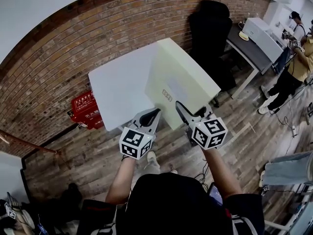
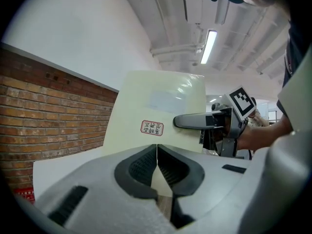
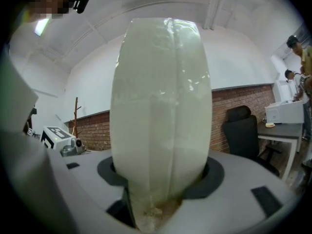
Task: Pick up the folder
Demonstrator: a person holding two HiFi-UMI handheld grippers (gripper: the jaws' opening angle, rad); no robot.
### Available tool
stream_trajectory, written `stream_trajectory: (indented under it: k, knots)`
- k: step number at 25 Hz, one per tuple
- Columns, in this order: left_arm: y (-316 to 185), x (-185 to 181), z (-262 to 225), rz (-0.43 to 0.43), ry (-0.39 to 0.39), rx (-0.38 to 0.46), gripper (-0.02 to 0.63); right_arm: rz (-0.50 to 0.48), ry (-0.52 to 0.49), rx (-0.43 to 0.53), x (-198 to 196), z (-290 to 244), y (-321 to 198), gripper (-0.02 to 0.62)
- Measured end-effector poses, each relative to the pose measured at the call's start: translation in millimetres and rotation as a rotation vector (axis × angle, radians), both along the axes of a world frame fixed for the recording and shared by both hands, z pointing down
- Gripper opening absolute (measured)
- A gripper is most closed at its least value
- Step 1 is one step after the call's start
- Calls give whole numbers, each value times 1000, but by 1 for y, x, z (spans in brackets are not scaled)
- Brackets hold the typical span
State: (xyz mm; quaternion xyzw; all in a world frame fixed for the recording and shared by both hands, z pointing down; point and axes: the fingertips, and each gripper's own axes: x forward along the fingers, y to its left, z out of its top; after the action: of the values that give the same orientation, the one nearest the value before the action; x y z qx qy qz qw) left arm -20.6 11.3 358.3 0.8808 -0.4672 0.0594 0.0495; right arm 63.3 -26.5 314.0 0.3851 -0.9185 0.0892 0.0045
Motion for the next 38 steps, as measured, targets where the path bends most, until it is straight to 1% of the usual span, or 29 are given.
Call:
stream_trajectory:
  k: [5,14,24,38]
  knots:
    - [12,8,4,-13,0,0,21,10,28,21,7,2,11,272]
    - [24,17,0,-6,-14,14,21,26,27,30,17,0,20,272]
    - [26,15,-6,-24,-17,24,21,11,55,1,12,10,21,272]
    - [24,11,0,-55,-9,10,21,-5,79,-28,8,23,20,272]
